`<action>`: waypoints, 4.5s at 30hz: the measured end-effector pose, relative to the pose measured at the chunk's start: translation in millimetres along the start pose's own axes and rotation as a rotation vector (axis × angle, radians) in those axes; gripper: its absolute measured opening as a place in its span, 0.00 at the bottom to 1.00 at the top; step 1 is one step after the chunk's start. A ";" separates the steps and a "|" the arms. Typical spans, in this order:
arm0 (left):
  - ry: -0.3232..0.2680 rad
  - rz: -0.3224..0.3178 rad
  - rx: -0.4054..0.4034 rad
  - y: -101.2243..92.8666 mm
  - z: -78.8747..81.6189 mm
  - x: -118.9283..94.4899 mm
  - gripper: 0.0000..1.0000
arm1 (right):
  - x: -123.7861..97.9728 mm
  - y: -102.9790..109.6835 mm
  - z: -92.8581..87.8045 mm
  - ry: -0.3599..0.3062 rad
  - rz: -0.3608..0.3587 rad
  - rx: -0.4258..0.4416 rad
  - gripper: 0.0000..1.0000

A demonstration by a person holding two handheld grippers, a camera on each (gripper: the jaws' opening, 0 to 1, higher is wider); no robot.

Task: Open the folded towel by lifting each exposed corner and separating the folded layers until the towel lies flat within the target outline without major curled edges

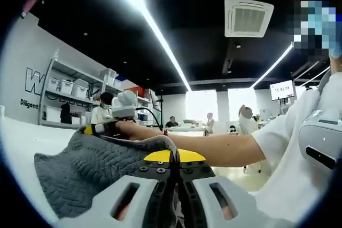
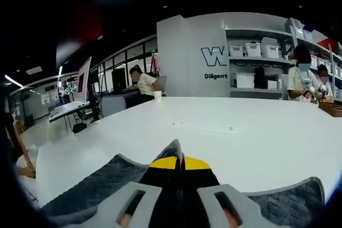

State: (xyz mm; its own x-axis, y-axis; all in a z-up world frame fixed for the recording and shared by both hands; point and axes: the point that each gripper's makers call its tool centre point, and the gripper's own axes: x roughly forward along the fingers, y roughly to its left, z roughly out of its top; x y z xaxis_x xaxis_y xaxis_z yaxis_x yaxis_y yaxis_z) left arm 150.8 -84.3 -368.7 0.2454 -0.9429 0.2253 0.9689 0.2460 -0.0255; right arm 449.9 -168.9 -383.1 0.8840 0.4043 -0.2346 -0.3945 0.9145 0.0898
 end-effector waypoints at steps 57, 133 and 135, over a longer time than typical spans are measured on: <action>-0.158 0.032 -0.003 7.3 51.4 -44.5 0.00 | 12.1 74.8 49.7 -0.087 0.084 -0.061 0.00; -0.242 0.172 0.105 23.7 92.6 -125.5 0.00 | 23.3 165.1 94.4 -0.168 0.176 -0.206 0.00; -0.237 0.177 0.116 23.6 91.5 -129.1 0.00 | 25.4 169.0 91.9 -0.157 0.196 -0.187 0.00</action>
State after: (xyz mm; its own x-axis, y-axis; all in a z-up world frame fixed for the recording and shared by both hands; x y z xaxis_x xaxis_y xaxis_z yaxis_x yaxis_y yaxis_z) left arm 139.1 63.8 -309.3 0.3826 -0.8079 0.4482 0.8983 0.4387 0.0239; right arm 428.7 -2.9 -284.9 0.8090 0.5828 -0.0764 -0.5873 0.8068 -0.0642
